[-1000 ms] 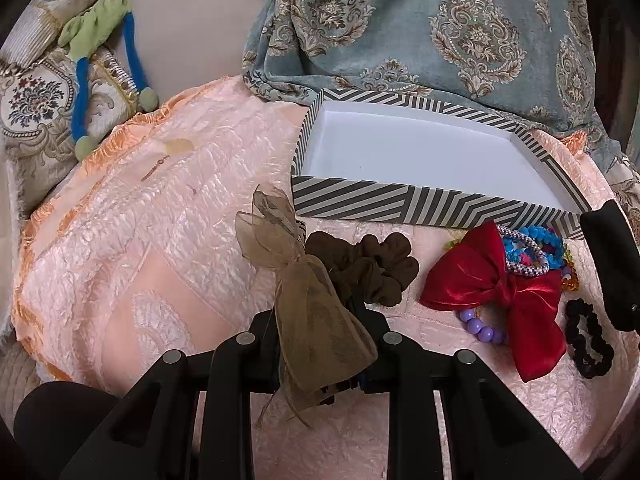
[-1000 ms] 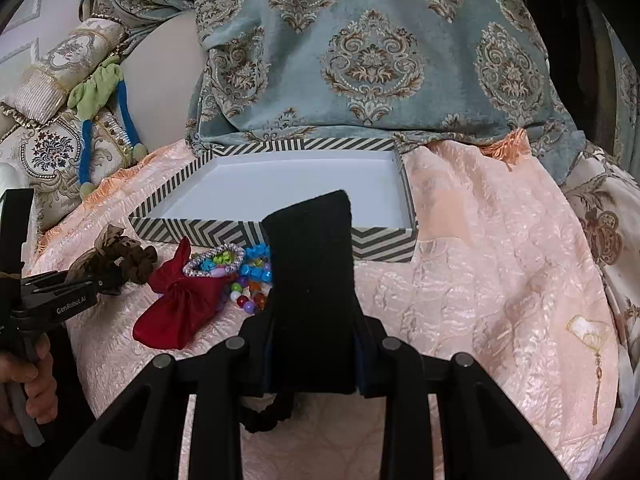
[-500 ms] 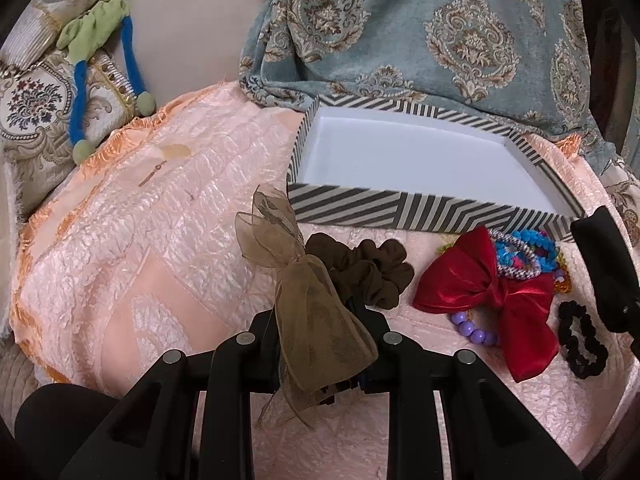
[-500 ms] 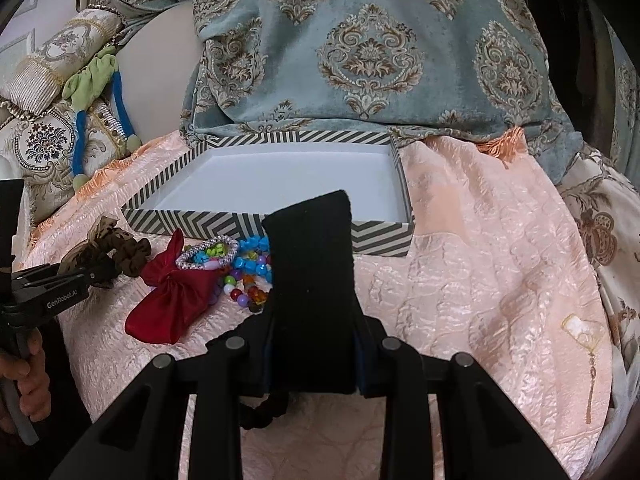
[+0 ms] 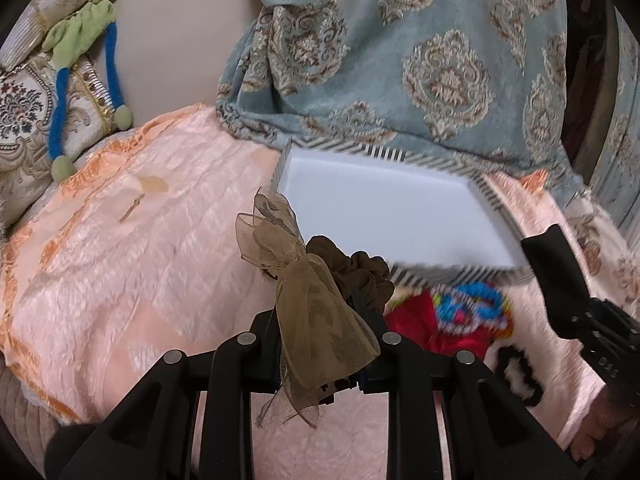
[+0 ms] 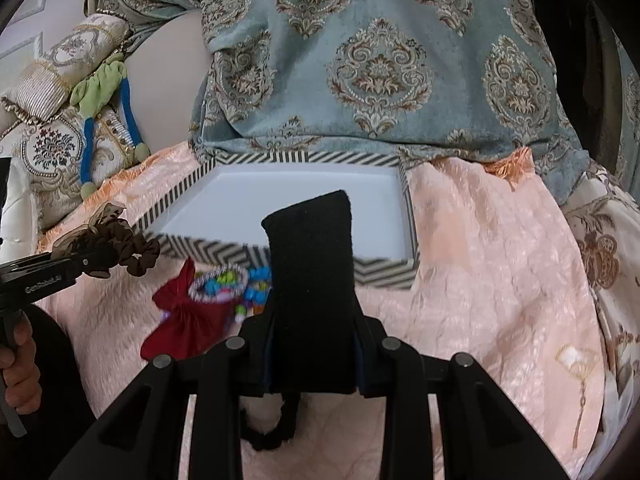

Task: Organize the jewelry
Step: 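Carry both items into the striped box and open both tools, then move left tool to the red bow while right tool reaches the black scrunchie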

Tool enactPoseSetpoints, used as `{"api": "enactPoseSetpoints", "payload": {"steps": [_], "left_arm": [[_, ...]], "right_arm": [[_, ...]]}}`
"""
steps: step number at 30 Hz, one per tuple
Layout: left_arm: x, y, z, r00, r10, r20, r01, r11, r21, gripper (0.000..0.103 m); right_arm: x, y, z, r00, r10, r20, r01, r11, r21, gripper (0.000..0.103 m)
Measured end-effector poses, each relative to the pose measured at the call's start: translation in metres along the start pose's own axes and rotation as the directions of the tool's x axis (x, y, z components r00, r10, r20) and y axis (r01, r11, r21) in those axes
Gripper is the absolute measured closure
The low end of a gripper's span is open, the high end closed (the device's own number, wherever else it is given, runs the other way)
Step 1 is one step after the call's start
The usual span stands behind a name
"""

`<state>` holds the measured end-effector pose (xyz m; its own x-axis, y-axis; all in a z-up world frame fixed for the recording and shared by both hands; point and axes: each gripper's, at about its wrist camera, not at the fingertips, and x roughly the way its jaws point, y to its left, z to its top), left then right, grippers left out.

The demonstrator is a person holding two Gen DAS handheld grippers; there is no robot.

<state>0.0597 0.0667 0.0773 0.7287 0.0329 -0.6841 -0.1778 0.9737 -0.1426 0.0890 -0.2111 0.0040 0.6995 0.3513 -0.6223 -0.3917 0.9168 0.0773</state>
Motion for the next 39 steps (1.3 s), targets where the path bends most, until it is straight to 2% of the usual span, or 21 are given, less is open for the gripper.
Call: {"api": "enactPoseSetpoints", "payload": {"steps": [6,9,11,14,16,18,19,22,24,26,29,34,39], "left_arm": [[0.005,-0.006,0.042,0.999,-0.020,0.042,0.019,1.000,0.019,0.095],[0.022,-0.013,0.062,0.998,-0.022,0.062,0.019,0.999,0.048,0.095],[0.049,-0.012,0.072,0.999,-0.037,0.039,0.036,0.999,0.041,0.095],[0.085,-0.008,0.074,0.999,-0.050,0.002,0.050,0.998,0.029,0.095],[0.111,-0.005,0.070,0.999,-0.018,-0.028,0.019,0.999,0.038,0.095],[0.126,0.000,0.067,0.997,-0.035,-0.074,0.035,0.999,-0.002,0.095],[0.131,0.001,0.066,0.995,-0.047,-0.088,0.046,0.999,-0.016,0.095],[0.135,-0.003,0.062,0.996,-0.011,-0.085,0.011,1.000,-0.003,0.093],[0.136,-0.003,0.061,0.996,-0.014,-0.087,0.013,1.000,-0.014,0.083],[0.136,-0.002,0.060,0.996,-0.015,-0.090,0.013,1.000,-0.023,0.080],[0.136,-0.002,0.059,0.996,-0.012,-0.092,0.010,1.000,-0.021,0.073],[0.121,0.000,0.056,0.997,-0.042,-0.067,0.039,0.998,-0.039,0.072],[0.084,-0.003,0.048,0.993,-0.117,0.004,0.117,0.993,-0.011,0.072]], "right_arm": [[0.021,-0.009,0.041,1.000,0.000,0.028,0.000,1.000,-0.013,0.073],[0.046,-0.014,0.057,1.000,0.010,0.013,-0.009,1.000,-0.017,0.073],[0.066,-0.021,0.063,1.000,0.019,-0.013,-0.020,1.000,-0.007,0.073],[0.093,-0.035,0.065,0.999,0.018,-0.043,-0.016,0.999,0.042,0.073],[0.105,-0.042,0.065,0.998,0.030,-0.063,-0.025,0.997,0.079,0.073],[0.118,-0.045,0.064,0.994,0.052,-0.098,-0.043,0.994,0.096,0.073],[0.124,-0.045,0.063,0.992,0.051,-0.113,-0.040,0.994,0.098,0.073],[0.136,-0.045,0.061,0.989,0.037,-0.146,-0.022,0.995,0.102,0.072],[0.140,-0.043,0.059,0.986,0.014,-0.164,0.001,0.996,0.090,0.066],[0.142,-0.041,0.058,0.986,0.002,-0.169,0.010,0.998,0.069,0.061],[0.136,-0.038,0.060,0.990,0.013,-0.139,-0.004,0.998,0.068,0.054],[0.116,-0.038,0.065,0.999,0.019,-0.047,-0.016,0.997,0.074,0.053],[0.077,-0.041,0.061,0.996,-0.037,0.079,0.030,0.995,0.091,0.052]]}}
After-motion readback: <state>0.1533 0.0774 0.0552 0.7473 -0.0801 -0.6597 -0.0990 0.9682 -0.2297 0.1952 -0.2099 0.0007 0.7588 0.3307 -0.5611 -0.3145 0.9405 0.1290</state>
